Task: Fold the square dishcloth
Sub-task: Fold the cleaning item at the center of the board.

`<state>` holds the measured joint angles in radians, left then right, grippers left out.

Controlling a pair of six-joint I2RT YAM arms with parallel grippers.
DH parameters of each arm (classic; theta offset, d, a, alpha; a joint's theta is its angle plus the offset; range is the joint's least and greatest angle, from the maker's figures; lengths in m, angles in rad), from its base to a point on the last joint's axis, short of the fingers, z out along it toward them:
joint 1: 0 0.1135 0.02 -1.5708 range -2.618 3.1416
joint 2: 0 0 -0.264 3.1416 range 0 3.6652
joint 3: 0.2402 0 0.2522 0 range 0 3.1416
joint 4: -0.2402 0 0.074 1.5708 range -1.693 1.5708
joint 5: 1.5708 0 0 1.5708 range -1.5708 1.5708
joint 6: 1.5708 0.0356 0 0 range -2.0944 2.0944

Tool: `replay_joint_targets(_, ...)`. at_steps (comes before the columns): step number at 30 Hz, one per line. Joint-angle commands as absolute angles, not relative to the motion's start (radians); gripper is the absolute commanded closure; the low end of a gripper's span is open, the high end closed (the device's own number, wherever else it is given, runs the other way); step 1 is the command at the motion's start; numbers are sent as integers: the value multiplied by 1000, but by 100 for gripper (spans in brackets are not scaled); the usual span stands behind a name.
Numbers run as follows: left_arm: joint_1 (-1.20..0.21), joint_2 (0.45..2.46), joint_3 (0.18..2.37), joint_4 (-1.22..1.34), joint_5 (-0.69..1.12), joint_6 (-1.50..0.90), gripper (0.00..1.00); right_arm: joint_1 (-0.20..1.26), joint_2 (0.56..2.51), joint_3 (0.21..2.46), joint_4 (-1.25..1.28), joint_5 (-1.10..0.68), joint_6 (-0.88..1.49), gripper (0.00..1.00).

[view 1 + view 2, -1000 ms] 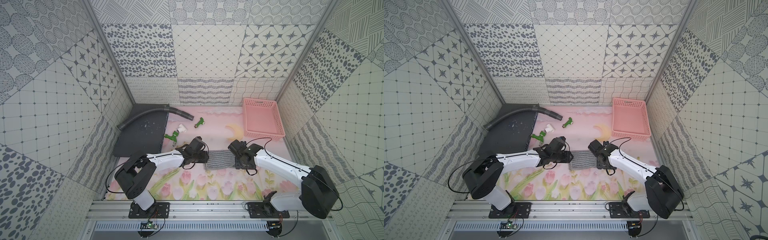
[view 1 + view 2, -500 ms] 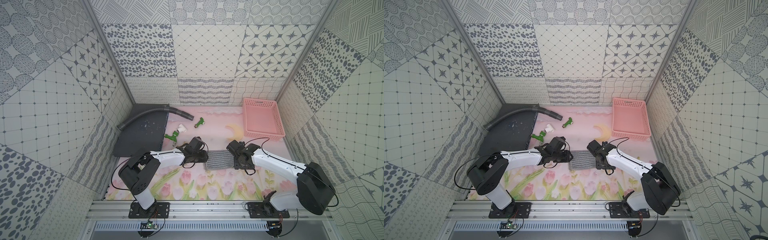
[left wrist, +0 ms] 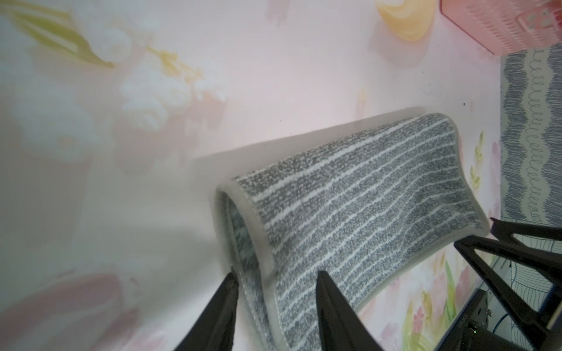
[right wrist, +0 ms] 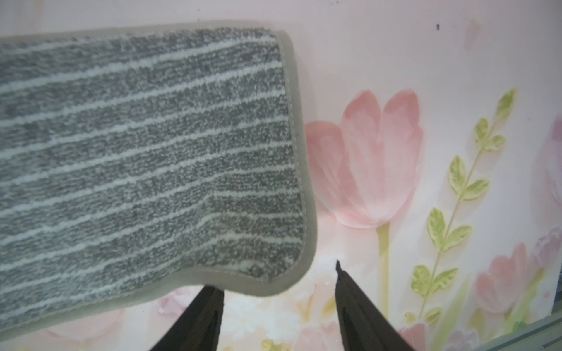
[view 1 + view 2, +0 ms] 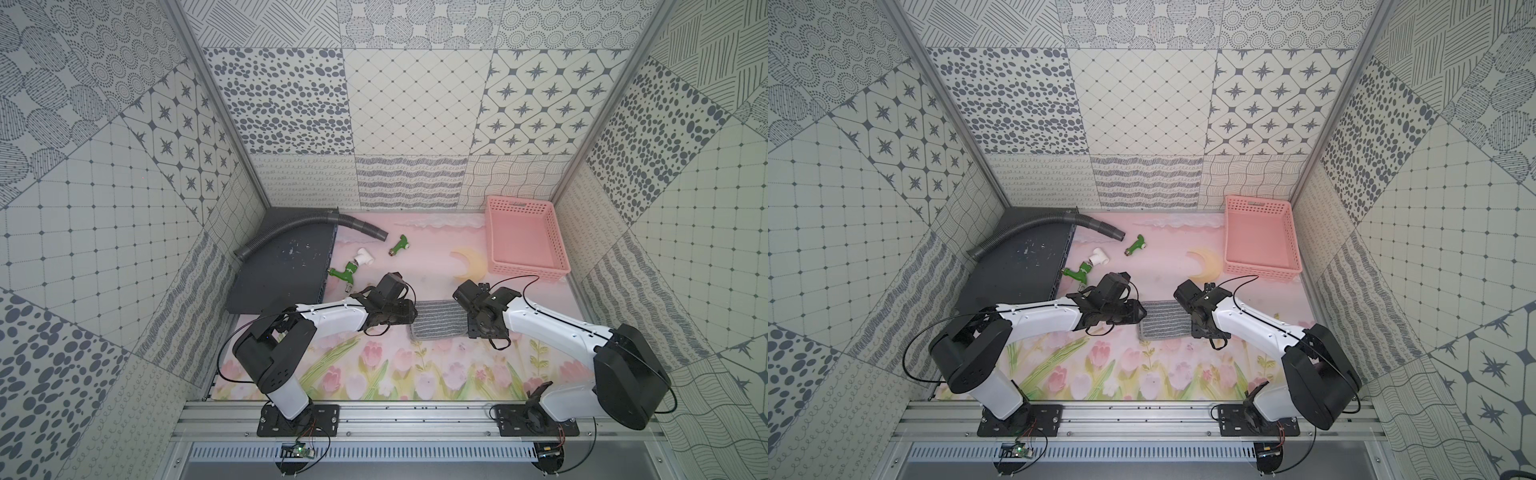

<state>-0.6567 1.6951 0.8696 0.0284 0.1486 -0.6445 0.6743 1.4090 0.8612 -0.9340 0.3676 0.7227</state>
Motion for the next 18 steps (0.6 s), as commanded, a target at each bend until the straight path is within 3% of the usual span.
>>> replay_joint_targets(1,-656,1726,882,90,218,-660,60,683,1413,864,-921,380,738,39)
replay_joint_targets(13,-655,1759,879,141,246,-677,62,684,1411,854,-914,384,742,39)
replay_joint_targets(18,-652,1775,885,154,237,-680,71,684,1413,847,-911,388,747,39)
